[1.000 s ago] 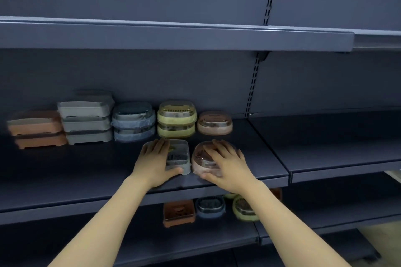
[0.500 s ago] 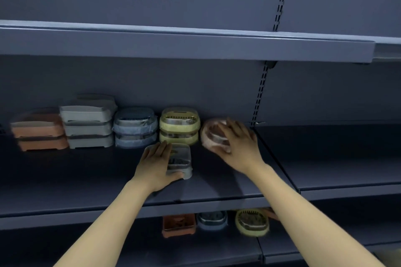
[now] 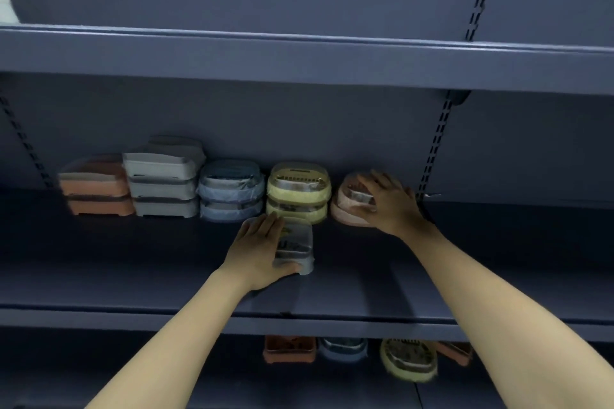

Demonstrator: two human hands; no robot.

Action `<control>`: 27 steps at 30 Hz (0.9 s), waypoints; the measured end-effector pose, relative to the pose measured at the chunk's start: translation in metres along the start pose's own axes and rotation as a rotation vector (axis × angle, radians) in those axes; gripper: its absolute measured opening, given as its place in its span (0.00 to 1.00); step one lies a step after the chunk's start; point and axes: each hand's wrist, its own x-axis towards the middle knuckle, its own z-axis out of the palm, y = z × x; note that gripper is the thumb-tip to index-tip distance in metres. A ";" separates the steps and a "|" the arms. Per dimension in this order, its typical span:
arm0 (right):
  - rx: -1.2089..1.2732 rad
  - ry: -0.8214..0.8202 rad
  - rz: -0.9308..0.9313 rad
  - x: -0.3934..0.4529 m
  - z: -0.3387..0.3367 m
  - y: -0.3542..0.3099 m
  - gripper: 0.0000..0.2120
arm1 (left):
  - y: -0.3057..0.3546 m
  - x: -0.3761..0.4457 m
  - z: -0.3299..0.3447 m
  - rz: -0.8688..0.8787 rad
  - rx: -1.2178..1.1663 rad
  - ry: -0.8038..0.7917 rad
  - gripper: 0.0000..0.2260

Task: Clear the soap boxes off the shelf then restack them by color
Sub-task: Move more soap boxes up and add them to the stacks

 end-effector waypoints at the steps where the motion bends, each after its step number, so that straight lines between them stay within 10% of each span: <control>1: -0.010 -0.006 0.001 0.002 0.002 0.000 0.35 | 0.000 0.001 0.000 -0.002 -0.002 0.006 0.43; 27: -0.191 0.028 -0.130 0.039 0.006 0.003 0.42 | 0.006 0.005 -0.002 -0.024 0.032 0.014 0.45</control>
